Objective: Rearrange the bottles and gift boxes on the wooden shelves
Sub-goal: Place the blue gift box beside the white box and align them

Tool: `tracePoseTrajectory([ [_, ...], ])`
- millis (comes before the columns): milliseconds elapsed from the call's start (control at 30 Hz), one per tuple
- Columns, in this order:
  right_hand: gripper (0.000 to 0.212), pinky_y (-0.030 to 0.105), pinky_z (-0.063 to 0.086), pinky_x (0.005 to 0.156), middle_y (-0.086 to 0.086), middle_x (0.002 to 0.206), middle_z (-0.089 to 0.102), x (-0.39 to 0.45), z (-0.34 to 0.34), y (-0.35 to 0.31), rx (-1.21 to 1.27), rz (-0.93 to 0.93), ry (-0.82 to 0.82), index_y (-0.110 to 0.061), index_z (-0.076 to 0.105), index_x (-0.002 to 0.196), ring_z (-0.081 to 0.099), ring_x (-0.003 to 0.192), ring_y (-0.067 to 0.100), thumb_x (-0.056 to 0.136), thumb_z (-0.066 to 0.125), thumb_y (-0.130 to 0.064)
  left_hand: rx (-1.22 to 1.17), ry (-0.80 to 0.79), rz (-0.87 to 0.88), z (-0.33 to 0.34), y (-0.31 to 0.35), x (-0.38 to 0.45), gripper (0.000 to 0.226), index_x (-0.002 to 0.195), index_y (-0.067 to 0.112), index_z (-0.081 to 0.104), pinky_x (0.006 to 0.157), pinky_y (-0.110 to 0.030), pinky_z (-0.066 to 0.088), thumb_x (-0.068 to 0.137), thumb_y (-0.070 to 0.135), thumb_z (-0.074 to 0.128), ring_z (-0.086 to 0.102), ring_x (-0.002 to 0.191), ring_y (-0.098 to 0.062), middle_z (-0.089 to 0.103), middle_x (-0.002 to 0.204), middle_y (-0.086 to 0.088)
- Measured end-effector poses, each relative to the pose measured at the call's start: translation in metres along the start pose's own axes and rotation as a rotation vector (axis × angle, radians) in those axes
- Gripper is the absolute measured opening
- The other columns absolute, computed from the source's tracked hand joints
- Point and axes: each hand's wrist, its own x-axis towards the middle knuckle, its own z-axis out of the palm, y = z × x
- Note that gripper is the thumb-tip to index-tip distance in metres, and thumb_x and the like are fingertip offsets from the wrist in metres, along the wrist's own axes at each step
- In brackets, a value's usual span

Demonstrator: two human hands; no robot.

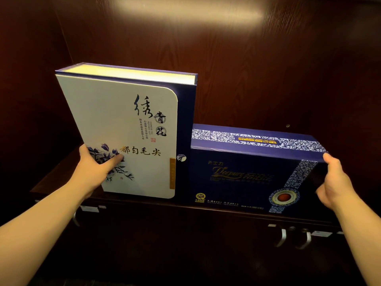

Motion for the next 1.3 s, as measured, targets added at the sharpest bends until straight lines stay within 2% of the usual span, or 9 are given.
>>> tracePoseTrajectory([
  [67, 0.023, 0.047, 0.039, 0.111, 0.003, 0.130, 0.065, 0.000, 0.000, 0.000, 0.003, -0.014, -0.016, -0.034, 0.062, 0.112, 0.059, 0.123, 0.022, 0.096, 0.051, -0.046, 0.000, -0.004, -0.004, 0.000, 0.000, 0.000, 0.105, 0.123, 0.032, 0.034, 0.091, -0.043, 0.048, 0.042, 0.076, 0.084, 0.056, 0.110, -0.020, 0.054, 0.121, 0.005],
  [200, 0.036, 0.048, 0.041, 0.108, 0.004, 0.132, 0.065, 0.001, 0.001, 0.000, 0.002, 0.002, -0.028, -0.031, 0.059, 0.128, 0.061, 0.120, 0.023, 0.097, 0.049, -0.047, -0.023, -0.002, -0.001, 0.001, 0.002, -0.001, 0.097, 0.123, 0.029, 0.034, 0.083, -0.036, 0.047, 0.049, 0.066, 0.085, 0.057, 0.107, -0.018, 0.053, 0.114, 0.011],
  [433, 0.044, 0.047, 0.042, 0.107, 0.005, 0.132, 0.065, 0.003, -0.001, 0.001, 0.003, 0.012, -0.035, -0.028, 0.056, 0.136, 0.060, 0.121, 0.023, 0.098, 0.048, -0.047, -0.027, -0.022, -0.006, -0.003, 0.003, 0.000, 0.098, 0.125, 0.031, 0.034, 0.077, -0.029, 0.046, 0.049, 0.066, 0.086, 0.052, 0.099, 0.000, 0.052, 0.114, 0.017],
  [500, 0.036, 0.046, 0.042, 0.106, 0.003, 0.129, 0.066, 0.003, -0.001, 0.001, 0.004, 0.006, -0.037, -0.031, 0.060, 0.128, 0.061, 0.120, 0.022, 0.098, 0.049, -0.047, -0.034, -0.018, -0.011, -0.002, 0.003, 0.000, 0.099, 0.125, 0.030, 0.034, 0.077, -0.029, 0.046, 0.048, 0.067, 0.086, 0.053, 0.101, -0.002, 0.052, 0.114, 0.016],
  [633, 0.027, 0.047, 0.040, 0.110, 0.001, 0.130, 0.066, 0.003, 0.000, 0.002, 0.002, -0.023, -0.002, -0.035, 0.063, 0.115, 0.060, 0.121, 0.021, 0.094, 0.054, -0.049, 0.004, -0.004, -0.012, 0.002, 0.001, -0.003, 0.099, 0.131, 0.031, 0.029, 0.090, -0.038, 0.044, 0.055, 0.066, 0.083, 0.053, 0.111, -0.018, 0.050, 0.123, 0.006],
  [833, 0.044, 0.050, 0.043, 0.107, 0.002, 0.131, 0.066, 0.004, -0.001, 0.007, 0.001, -0.084, 0.039, -0.033, 0.059, 0.127, 0.063, 0.120, 0.022, 0.087, 0.059, -0.052, 0.027, 0.019, -0.021, 0.003, 0.006, -0.012, 0.103, 0.130, 0.034, 0.028, 0.095, -0.041, 0.044, 0.051, 0.075, 0.080, 0.051, 0.116, -0.023, 0.049, 0.130, -0.001],
  [1000, 0.051, 0.050, 0.044, 0.105, 0.001, 0.132, 0.062, -0.002, 0.001, 0.012, -0.050, -0.119, 0.077, -0.035, 0.054, 0.119, 0.060, 0.119, 0.024, 0.075, 0.061, -0.060, 0.055, 0.035, -0.046, 0.001, 0.013, -0.017, 0.117, 0.141, 0.030, 0.024, 0.104, -0.049, 0.042, 0.049, 0.077, 0.079, 0.048, 0.124, -0.026, 0.045, 0.142, -0.006],
  [1167, 0.064, 0.037, 0.044, 0.082, 0.003, 0.127, 0.057, -0.014, 0.000, 0.017, -0.179, -0.196, 0.134, -0.025, 0.048, 0.128, 0.057, 0.112, 0.025, 0.077, 0.062, -0.061, 0.091, 0.025, -0.048, -0.001, 0.018, -0.028, 0.125, 0.151, 0.030, 0.014, 0.109, -0.053, 0.037, 0.054, 0.075, 0.078, 0.042, 0.133, -0.027, 0.035, 0.153, -0.008],
  [1300, 0.076, 0.044, 0.043, 0.096, 0.012, 0.154, 0.042, -0.029, -0.004, 0.021, -0.270, -0.191, 0.134, -0.022, 0.031, 0.152, 0.048, 0.133, 0.031, 0.089, 0.067, -0.045, 0.153, 0.008, -0.061, -0.002, 0.019, -0.038, 0.113, 0.155, 0.028, 0.011, 0.110, -0.051, 0.034, 0.071, 0.057, 0.081, 0.038, 0.136, -0.032, 0.029, 0.156, -0.010],
])
